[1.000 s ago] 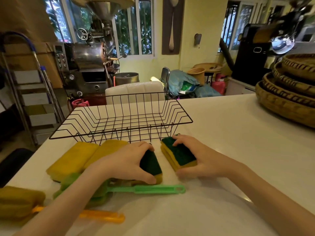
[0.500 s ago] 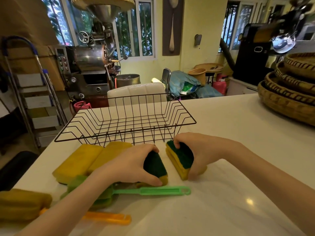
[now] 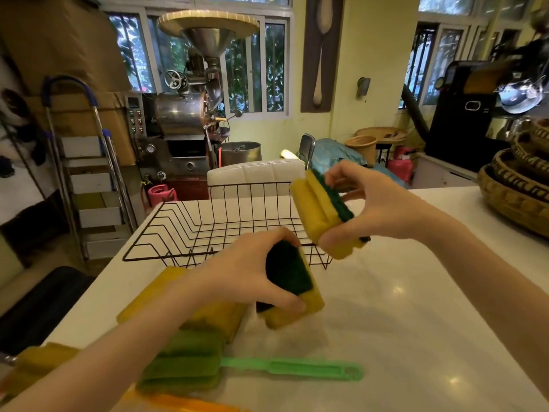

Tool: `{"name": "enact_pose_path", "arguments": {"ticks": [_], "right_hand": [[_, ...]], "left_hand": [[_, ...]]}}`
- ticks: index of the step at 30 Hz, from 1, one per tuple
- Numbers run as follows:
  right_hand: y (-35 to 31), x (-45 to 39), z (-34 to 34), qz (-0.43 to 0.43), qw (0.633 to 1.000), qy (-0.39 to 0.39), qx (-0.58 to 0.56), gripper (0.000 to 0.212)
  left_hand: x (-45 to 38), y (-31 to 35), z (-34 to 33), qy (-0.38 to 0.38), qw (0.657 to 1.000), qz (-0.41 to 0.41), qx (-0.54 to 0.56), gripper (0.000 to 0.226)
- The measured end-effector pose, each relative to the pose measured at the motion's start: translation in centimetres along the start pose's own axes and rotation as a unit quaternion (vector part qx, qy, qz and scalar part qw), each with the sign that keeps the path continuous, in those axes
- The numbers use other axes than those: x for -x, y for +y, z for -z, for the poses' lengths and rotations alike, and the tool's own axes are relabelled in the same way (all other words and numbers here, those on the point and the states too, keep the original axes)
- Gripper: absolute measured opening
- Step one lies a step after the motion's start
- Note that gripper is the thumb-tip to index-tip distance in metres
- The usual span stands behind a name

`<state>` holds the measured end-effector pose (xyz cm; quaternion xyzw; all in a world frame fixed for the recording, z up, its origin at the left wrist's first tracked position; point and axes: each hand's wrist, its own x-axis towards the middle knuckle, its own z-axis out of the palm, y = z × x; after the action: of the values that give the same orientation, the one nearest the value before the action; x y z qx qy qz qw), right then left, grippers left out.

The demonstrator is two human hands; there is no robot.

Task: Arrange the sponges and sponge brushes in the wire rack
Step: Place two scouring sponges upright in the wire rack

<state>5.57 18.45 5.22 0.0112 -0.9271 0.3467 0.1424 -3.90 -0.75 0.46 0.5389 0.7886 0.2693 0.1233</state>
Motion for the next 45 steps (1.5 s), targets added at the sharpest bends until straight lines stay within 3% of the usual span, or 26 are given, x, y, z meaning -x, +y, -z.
{"name": "enact_pose_path", "arguments": {"ticks": [4,11,16,21,26,33,37,45], "right_hand": [[-0.2,-2.4,-1.5,0.062,0.988,0.121,-0.069,0.063],[-0.2,-8.3,-3.7,0.073,0.954,0.173,-0.233,0.056],[-0.2,-13.3,-5.9,0.058,0.926,0.227,-0.297,0.066],[0.9,-17.4,-8.8,0.030,0.925,0.195,-0.325,0.053],[2.8,-18.7,-11.3,0.036,0.952,0.144,-0.268,0.054],[4.2,-18.2,-12.8,0.042,0.991,0.083,-0.097,0.068],[4.0,-17.5,-13.1,0.034,0.996,0.075,0.016,0.068],[3.9,-15.9,-14.5,-0.030,0.986,-0.019,0.164,0.072]], "left_hand": [[0.0,-0.3,3.4,0.039,0.989,0.022,0.140,0.067],[-1.8,-4.4,8.5,0.100,0.972,0.047,0.205,0.060],[-4.7,-9.8,11.0,0.118,0.982,0.056,0.135,0.074],[-6.9,-15.6,10.7,0.039,0.995,0.094,-0.013,0.090],[-7.9,-18.8,9.6,-0.011,0.989,0.130,-0.066,0.093],[-8.6,-19.8,9.3,-0.034,0.973,0.152,-0.171,0.082],[-8.6,-19.4,9.5,-0.048,0.968,0.154,-0.191,0.080],[-7.9,-18.9,9.4,-0.064,0.962,0.176,-0.200,0.085]]}}
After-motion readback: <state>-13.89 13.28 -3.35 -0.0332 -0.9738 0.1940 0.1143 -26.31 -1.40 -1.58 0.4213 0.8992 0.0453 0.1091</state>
